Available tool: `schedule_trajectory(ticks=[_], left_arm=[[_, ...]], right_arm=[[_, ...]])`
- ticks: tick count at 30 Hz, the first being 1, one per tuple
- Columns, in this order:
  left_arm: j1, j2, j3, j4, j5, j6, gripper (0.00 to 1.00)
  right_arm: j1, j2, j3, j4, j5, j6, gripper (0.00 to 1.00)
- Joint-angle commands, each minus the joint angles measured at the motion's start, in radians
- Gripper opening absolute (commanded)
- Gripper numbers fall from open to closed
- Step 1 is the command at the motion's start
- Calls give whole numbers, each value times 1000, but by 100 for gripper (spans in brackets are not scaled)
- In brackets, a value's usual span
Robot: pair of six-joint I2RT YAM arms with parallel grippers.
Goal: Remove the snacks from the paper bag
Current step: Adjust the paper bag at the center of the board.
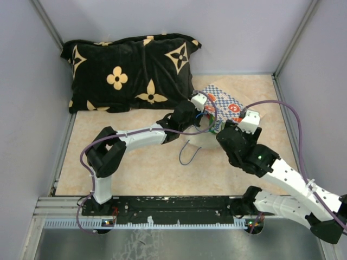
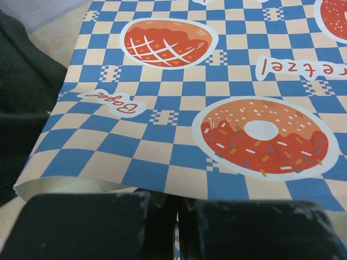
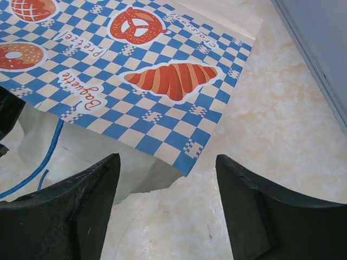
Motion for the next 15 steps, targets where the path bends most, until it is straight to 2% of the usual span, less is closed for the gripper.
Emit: schedule_trajectory(ticks=[1, 6, 15], left_arm=[[18, -27, 6, -20, 37, 13, 0], [38, -33, 1, -24, 57, 12, 0], [63, -18, 1, -21, 63, 34, 0]], right_arm=[[-52, 12, -17, 127, -17, -63, 69], [-134, 29, -47, 200, -83, -120, 65], [-219, 46, -94, 268, -140, -158, 51]])
